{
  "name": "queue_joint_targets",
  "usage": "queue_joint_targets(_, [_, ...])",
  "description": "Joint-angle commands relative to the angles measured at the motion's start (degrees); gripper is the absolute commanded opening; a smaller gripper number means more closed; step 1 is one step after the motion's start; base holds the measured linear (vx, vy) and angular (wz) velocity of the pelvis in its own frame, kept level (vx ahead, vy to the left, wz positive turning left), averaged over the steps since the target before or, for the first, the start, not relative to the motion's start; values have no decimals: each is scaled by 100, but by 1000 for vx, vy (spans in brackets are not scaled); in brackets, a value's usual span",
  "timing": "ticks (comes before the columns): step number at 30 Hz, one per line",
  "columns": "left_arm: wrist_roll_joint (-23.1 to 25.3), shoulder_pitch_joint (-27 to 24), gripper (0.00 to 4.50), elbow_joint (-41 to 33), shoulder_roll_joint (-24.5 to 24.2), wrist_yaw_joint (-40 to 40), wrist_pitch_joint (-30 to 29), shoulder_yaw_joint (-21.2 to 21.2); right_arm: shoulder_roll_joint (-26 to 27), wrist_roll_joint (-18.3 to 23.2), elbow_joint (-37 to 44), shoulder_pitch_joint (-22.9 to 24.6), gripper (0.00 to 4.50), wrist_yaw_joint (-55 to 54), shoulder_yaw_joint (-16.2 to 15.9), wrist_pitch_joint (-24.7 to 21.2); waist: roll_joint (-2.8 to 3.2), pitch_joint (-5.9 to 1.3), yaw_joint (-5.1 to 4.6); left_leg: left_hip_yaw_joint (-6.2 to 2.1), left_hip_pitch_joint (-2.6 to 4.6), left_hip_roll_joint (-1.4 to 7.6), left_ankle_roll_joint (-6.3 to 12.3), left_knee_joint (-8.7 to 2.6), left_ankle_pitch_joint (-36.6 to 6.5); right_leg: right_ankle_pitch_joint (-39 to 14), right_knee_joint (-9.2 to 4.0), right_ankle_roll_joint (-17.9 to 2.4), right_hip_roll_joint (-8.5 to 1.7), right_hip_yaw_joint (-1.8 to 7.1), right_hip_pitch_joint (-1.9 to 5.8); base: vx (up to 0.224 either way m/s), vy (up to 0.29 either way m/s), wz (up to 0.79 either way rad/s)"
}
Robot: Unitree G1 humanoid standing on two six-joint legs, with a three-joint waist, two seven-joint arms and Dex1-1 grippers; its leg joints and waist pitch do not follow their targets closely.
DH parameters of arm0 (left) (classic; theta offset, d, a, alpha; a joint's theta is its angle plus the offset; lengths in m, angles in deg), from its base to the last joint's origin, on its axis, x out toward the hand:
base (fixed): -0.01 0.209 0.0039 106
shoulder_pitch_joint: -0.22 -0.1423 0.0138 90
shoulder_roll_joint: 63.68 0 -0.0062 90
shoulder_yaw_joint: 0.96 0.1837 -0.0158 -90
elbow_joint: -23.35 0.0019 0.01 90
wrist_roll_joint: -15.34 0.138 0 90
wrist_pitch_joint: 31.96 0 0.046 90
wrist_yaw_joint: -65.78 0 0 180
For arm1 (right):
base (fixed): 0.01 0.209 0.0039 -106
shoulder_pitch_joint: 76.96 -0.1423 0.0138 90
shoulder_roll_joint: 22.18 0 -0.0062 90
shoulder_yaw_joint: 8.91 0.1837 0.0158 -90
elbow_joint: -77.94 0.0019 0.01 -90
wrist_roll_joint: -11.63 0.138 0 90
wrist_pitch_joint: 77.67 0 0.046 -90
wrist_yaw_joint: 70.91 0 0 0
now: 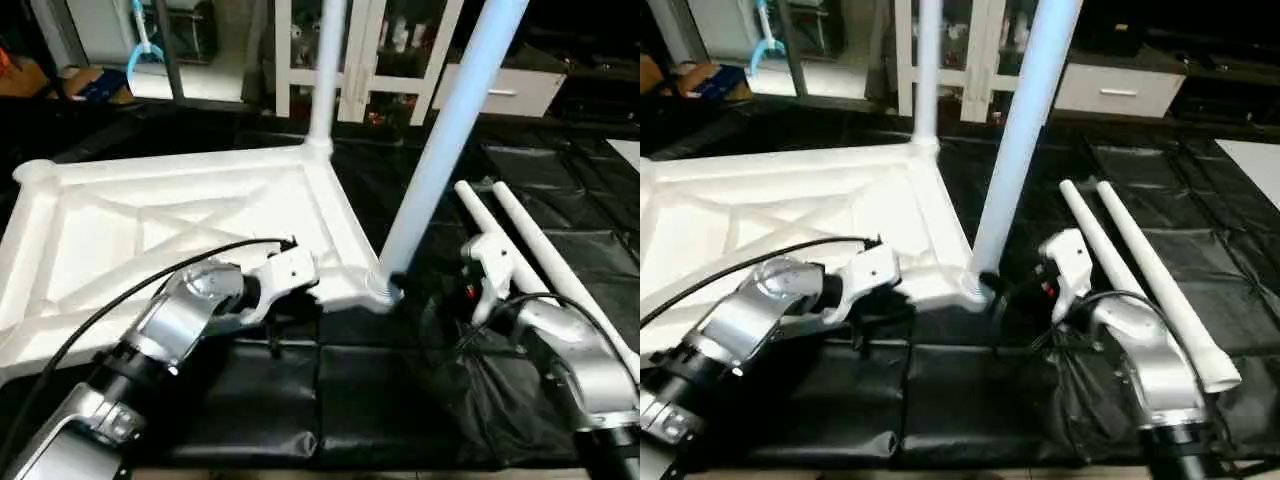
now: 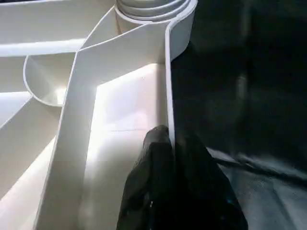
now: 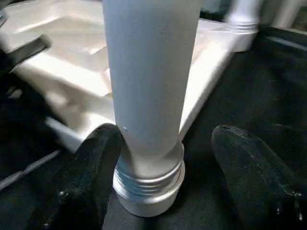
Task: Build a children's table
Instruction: Rotate leg to tighten
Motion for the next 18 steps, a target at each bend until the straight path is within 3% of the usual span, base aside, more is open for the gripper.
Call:
queue_joint_targets(1, [-177, -192, 0, -108, -56, 361, 72, 231, -184, 74, -220, -70, 329, 363, 38, 144, -37, -287, 11, -111, 91, 256, 247, -404, -1262, -1209, -431, -1305, -381, 187, 198, 0, 0, 0])
queue_joint_targets(6, [-187, -237, 0, -185, -93, 507, 97, 190, -313, 249, -353, -100, 329, 846, -2, 130, -35, -298, 28, -108, 88, 250, 280, -396, -1121, -1101, -419, -1319, -382, 189, 206, 0, 0, 0])
queue_joint_targets(7, [-191, -245, 0, -195, -98, 541, 100, 183, -326, 281, -371, -108, 304, 924, -5, 126, -35, -304, 34, -105, 82, 252, 311, -388, -1055, -994, -408, -1346, -381, 191, 213, 0, 0, 0])
queue_joint_targets(11, [-228, -265, 0, -241, -113, 652, 103, 183, -341, 289, -468, -115, 276, 1264, -72, 207, -46, -310, 48, -102, 75, 250, 397, -378, -955, -872, -389, -1398, -382, 183, 218, 0, 0, 0])
queue_joint_targets(18, [-274, -258, 0, -338, -65, 713, 38, 236, -225, 283, -526, -163, 219, 1504, -230, 367, -48, -311, 76, -101, 84, 256, 367, -378, -960, -958, -390, -1393, -387, 182, 216, 0, 0, 0])
